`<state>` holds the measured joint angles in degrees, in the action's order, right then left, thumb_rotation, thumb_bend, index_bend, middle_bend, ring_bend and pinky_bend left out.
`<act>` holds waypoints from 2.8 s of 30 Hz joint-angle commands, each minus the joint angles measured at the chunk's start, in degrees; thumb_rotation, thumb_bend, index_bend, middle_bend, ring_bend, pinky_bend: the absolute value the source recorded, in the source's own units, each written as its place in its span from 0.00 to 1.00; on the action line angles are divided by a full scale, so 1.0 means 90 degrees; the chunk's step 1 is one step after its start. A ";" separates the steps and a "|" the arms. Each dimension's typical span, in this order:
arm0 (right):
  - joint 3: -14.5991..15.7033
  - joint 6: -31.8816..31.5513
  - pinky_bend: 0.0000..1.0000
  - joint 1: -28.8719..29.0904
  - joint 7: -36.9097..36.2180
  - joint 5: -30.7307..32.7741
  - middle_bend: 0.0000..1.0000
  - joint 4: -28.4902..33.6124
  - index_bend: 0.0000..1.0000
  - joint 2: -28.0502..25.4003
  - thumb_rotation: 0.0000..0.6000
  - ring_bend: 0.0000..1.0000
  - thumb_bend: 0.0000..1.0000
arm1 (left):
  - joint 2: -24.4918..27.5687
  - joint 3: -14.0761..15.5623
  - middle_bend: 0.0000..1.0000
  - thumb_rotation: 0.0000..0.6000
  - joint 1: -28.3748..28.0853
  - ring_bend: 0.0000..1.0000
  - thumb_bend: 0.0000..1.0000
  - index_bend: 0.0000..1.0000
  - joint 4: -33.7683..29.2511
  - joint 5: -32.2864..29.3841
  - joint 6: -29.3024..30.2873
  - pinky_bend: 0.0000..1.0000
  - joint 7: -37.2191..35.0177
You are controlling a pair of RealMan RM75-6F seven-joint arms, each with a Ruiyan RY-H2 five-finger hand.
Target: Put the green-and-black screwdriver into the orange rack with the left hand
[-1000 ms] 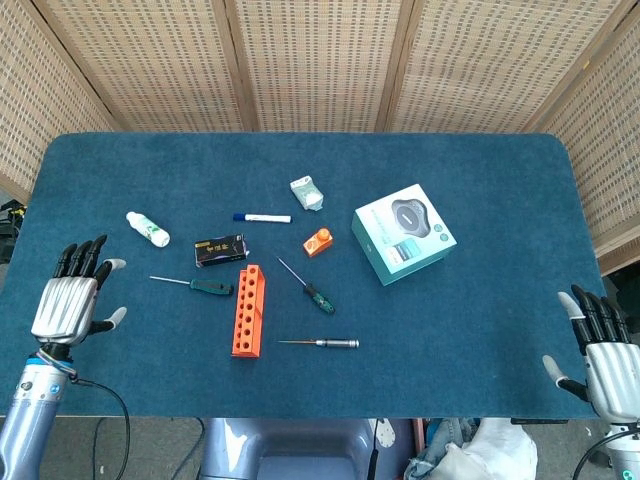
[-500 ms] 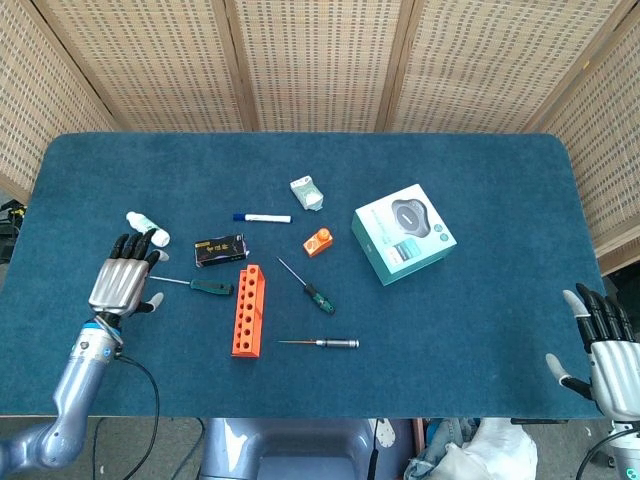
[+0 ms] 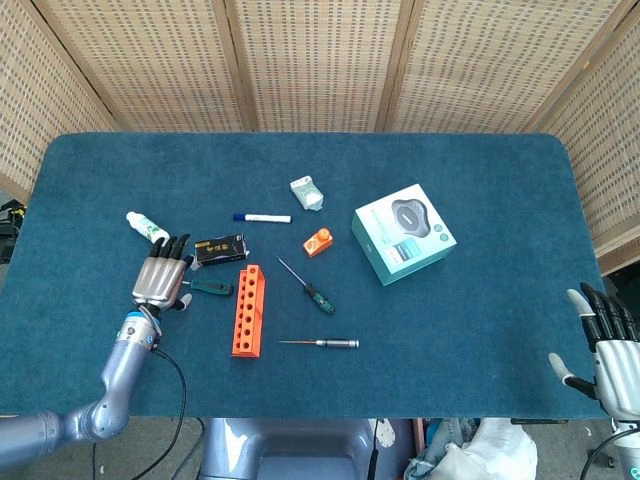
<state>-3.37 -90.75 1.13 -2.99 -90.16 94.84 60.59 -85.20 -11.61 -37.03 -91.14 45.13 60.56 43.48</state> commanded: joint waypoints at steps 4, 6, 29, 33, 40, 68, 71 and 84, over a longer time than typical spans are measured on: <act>0.0001 -0.0001 0.00 -0.0001 -0.0015 -0.0006 0.00 -0.0003 0.00 -0.0001 1.00 0.00 0.26 | -0.0195 0.0073 0.00 1.00 -0.0170 0.00 0.27 0.37 0.0219 -0.0223 0.0020 0.00 0.0075; 0.0004 0.0001 0.00 0.0001 -0.0012 -0.0012 0.00 -0.0003 0.00 0.0000 1.00 0.00 0.26 | -0.0247 0.0068 0.00 1.00 -0.0214 0.00 0.27 0.37 0.0289 -0.0285 0.0025 0.00 0.0081; 0.0012 0.0011 0.00 0.0001 -0.0153 -0.0019 0.00 -0.0037 0.00 -0.0019 1.00 0.00 0.26 | -0.0902 0.0122 0.00 1.00 -0.0704 0.00 0.27 0.40 0.0723 -0.0771 0.0143 0.00 0.0286; 0.0012 0.0027 0.00 0.0009 -0.0160 -0.0018 0.00 -0.0040 0.00 -0.0012 1.00 0.00 0.26 | -0.0959 0.0140 0.00 1.00 -0.0761 0.00 0.27 0.40 0.0818 -0.0830 0.0139 0.00 0.0340; 0.0027 0.0060 0.00 0.0026 -0.0147 -0.0039 0.00 -0.0045 0.00 0.0001 1.00 0.00 0.26 | -0.1072 0.0143 0.00 1.00 -0.0828 0.00 0.27 0.43 0.0898 -0.0914 0.0143 0.00 0.0349; 0.0054 0.0047 0.00 0.0030 -0.0129 -0.0096 0.00 -0.0032 0.00 -0.0001 1.00 0.00 0.26 | -0.0746 0.0069 0.00 1.00 -0.0612 0.00 0.29 0.54 0.0092 -0.0167 0.0770 0.00 -0.0315; 0.0053 0.0033 0.00 0.0024 -0.0119 -0.0099 0.00 -0.0032 0.00 0.0002 1.00 0.00 0.26 | -0.0449 -0.0004 0.00 1.00 -0.0419 0.00 0.29 0.54 -0.0404 0.0091 0.1012 0.00 -0.0664; 0.0082 0.0078 0.00 0.0045 0.0027 -0.0133 0.00 -0.0003 0.00 0.0043 1.00 0.00 0.26 | 0.0503 -0.0282 0.02 1.00 0.0487 0.00 0.29 0.55 -0.1559 0.1111 0.1735 0.00 -0.2594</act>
<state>-2.64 -90.08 1.52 -2.79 -91.36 94.79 60.95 -82.33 -13.53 -34.52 -103.45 53.03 74.50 23.15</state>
